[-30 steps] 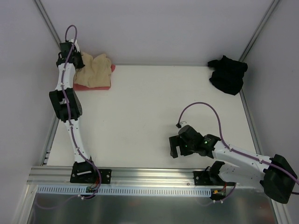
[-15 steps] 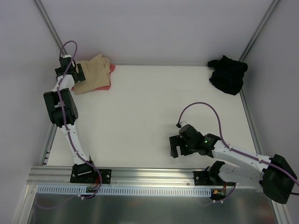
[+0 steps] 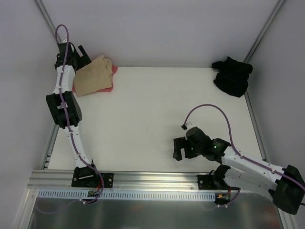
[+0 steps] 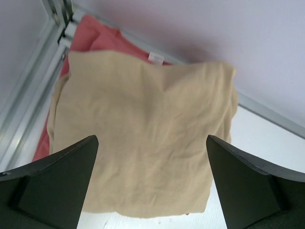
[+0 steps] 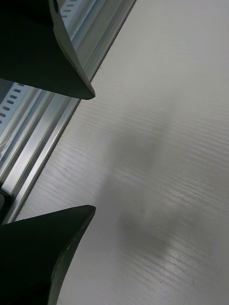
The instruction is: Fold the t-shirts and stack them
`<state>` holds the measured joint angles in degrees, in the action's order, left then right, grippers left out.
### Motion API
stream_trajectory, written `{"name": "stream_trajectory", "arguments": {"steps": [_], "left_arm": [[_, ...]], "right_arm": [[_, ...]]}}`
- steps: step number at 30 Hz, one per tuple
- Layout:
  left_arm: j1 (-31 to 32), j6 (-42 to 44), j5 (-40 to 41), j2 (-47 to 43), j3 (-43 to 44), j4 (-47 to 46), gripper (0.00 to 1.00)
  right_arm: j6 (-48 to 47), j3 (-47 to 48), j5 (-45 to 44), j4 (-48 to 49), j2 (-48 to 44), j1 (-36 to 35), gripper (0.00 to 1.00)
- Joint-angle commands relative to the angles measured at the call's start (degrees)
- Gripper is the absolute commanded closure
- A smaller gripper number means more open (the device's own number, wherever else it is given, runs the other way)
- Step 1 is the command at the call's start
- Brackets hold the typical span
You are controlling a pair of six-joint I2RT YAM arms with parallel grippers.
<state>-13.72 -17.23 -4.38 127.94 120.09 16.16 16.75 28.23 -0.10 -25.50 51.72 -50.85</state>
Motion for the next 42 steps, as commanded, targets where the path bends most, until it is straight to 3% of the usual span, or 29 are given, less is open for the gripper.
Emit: {"name": "stream_trajectory", "arguments": {"steps": [1, 7, 23, 40, 42], "left_arm": [[-0.26, -3.33, 0.42, 1.78, 2.42, 6.06, 0.01], [-1.49, -2.72, 1.83, 7.23, 9.36, 11.87, 0.01], [-2.19, 8.00, 11.94, 7.94, 7.08, 10.12, 0.01], [-4.39, 8.45, 8.61, 13.39, 10.24, 9.06, 0.01], [-4.74, 8.53, 7.20, 14.00, 11.04, 9.24, 0.05]], "right_arm": [[0.74, -1.07, 0.45, -1.05, -1.10, 0.23, 0.00], [1.26, -2.21, -1.46, -1.57, -2.77, 0.23, 0.01], [0.47, -1.95, -1.31, 1.15, 2.50, 0.14, 0.01], [0.12, -0.90, -2.54, -1.05, 3.47, 0.31, 0.01], [0.03, -0.37, -2.71, -1.05, 3.82, 0.23, 0.01]]}}
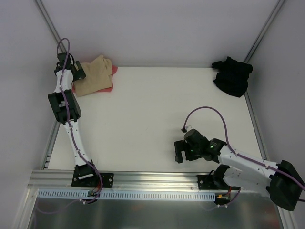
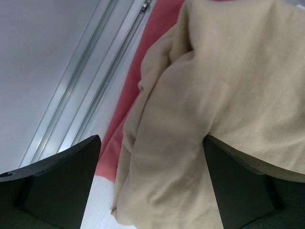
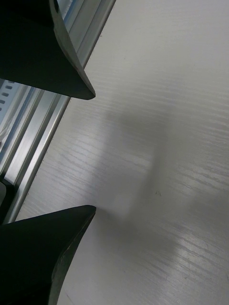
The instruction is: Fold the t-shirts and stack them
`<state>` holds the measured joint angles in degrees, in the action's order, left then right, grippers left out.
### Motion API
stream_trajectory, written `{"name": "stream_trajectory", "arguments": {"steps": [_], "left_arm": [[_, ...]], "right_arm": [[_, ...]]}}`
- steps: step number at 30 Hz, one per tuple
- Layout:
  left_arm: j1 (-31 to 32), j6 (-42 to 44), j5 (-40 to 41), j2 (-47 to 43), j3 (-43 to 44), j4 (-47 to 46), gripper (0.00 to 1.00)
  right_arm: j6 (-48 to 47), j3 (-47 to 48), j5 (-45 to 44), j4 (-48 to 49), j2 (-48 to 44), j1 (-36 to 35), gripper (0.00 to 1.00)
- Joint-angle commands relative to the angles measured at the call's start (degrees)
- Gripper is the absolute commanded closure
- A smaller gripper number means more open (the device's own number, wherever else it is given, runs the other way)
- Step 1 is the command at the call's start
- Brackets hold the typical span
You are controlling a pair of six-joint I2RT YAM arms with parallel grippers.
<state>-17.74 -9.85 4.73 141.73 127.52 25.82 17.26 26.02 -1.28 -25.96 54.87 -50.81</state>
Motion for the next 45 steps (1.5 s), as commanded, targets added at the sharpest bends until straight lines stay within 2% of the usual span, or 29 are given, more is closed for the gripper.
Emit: {"name": "stream_trajectory", "arguments": {"steps": [1, 2, 3, 4, 6, 10, 23, 32, 40, 45], "left_arm": [[-0.81, 1.23, -3.31, 0.39, 4.04, -0.42, 0.11], [-0.90, 1.41, -4.02, 0.30, 3.87, -0.68, 0.35], [-0.90, 1.67, -4.55, 0.13, 3.44, -1.30, 0.54], [-0.90, 1.59, -4.56, -0.05, 3.08, -1.48, 0.72], [-0.90, 1.41, -4.56, -1.10, 1.86, -2.62, 1.00], [-0.81, 2.02, -4.64, -3.21, -1.14, -5.61, 1.00], [1.30, 6.85, -4.47, -3.48, 2.47, -10.35, 1.00], [5.95, 8.44, -9.56, -5.41, 3.52, -12.47, 1.00], [8.33, 10.99, -8.87, -6.73, 4.75, -13.25, 1.00], [7.10, 11.69, -6.41, -6.12, 3.61, -13.87, 1.00]], "right_arm": [[-0.56, 2.01, -1.53, -0.59, 1.11, 0.18, 0.01], [-0.56, 2.19, -1.53, -0.59, 1.20, 0.27, 0.01], [-0.56, 2.19, -1.53, -0.59, 1.29, 0.27, 0.00], [-0.56, 2.19, -1.53, -0.41, 1.55, 0.18, 0.00], [-0.47, 2.11, -1.45, -0.50, 1.64, 0.18, 0.00], [-0.56, 1.93, -1.36, -0.50, 1.55, 0.27, 0.01], [-1.17, 2.72, -1.18, -0.24, 3.13, 0.27, 0.00], [-1.17, 3.07, -0.48, 1.34, 5.95, 0.18, 0.00], [-1.26, 2.28, -0.65, 1.17, 5.25, 0.27, 0.01], [-1.43, 2.11, -0.65, 1.08, 5.33, 0.36, 0.01]]}}
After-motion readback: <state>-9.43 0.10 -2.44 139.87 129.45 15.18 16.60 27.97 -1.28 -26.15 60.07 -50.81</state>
